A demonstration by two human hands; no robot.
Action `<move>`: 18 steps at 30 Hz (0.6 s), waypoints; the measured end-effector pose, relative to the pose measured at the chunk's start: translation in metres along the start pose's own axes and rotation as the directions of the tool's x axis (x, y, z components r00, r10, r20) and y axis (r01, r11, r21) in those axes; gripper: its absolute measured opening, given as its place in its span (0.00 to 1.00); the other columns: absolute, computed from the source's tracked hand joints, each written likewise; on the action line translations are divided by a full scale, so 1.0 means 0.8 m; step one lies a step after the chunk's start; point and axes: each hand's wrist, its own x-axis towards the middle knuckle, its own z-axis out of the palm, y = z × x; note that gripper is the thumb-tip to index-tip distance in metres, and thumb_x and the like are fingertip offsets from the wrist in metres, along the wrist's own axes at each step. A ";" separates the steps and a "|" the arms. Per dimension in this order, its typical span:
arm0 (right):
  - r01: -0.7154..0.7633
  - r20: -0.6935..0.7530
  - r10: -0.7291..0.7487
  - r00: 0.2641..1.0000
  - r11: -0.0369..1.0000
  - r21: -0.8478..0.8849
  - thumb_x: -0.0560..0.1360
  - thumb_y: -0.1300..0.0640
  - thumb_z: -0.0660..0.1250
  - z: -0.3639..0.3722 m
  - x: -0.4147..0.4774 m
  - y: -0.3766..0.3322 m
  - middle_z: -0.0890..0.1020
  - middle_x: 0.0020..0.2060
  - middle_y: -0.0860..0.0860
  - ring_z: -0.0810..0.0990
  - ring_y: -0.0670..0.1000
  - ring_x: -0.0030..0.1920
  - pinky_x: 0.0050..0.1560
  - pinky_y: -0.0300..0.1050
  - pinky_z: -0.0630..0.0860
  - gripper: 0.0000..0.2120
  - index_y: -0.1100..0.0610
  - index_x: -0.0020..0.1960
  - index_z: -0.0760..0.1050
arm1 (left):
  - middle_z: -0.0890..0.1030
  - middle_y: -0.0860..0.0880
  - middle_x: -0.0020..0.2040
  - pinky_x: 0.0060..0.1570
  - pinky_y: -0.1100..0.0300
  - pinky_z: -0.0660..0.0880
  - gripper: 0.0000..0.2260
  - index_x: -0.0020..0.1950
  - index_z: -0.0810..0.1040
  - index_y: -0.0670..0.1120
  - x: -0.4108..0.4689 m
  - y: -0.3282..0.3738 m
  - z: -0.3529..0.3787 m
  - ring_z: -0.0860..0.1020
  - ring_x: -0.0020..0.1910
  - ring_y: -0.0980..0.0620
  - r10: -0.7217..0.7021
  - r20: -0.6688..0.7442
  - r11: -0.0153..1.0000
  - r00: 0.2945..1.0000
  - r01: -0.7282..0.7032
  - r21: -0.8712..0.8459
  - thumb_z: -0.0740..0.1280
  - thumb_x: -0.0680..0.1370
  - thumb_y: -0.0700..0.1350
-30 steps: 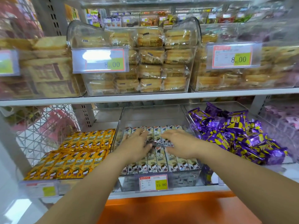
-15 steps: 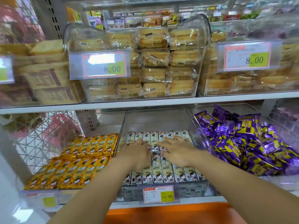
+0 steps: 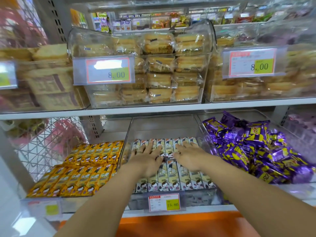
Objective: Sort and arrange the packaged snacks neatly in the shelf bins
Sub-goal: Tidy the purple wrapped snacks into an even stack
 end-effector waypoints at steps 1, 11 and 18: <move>0.046 -0.034 -0.045 0.998 0.999 0.022 0.82 0.46 0.45 -0.003 -0.006 0.000 0.46 0.77 0.54 0.43 0.56 0.76 0.74 0.54 0.42 0.27 0.54 0.78 0.45 | 0.37 0.53 0.78 0.73 0.44 0.40 0.23 0.77 0.42 0.60 -0.003 -0.002 -0.003 0.41 0.77 0.46 0.009 -0.011 1.000 1.000 -0.009 -0.018 0.45 0.83 0.57; 0.241 -0.527 -0.160 0.834 0.966 0.088 0.78 0.56 0.62 -0.044 -0.134 0.076 0.80 0.55 0.42 0.77 0.44 0.54 0.55 0.44 0.75 0.14 0.47 0.62 0.77 | 0.74 0.53 0.66 0.58 0.56 0.73 0.16 0.69 0.70 0.55 -0.059 0.060 -0.023 0.76 0.58 0.53 0.291 -0.426 0.894 0.857 -0.401 -0.197 0.60 0.81 0.48; 0.193 -0.442 -0.184 0.878 0.981 -0.025 0.72 0.50 0.71 -0.018 -0.139 0.188 0.76 0.61 0.47 0.72 0.50 0.63 0.63 0.45 0.68 0.24 0.46 0.67 0.72 | 0.71 0.58 0.64 0.55 0.80 0.59 0.13 0.65 0.75 0.55 -0.031 0.132 -0.011 0.69 0.63 0.60 0.460 -0.509 0.752 0.728 -0.624 -0.213 0.60 0.81 0.47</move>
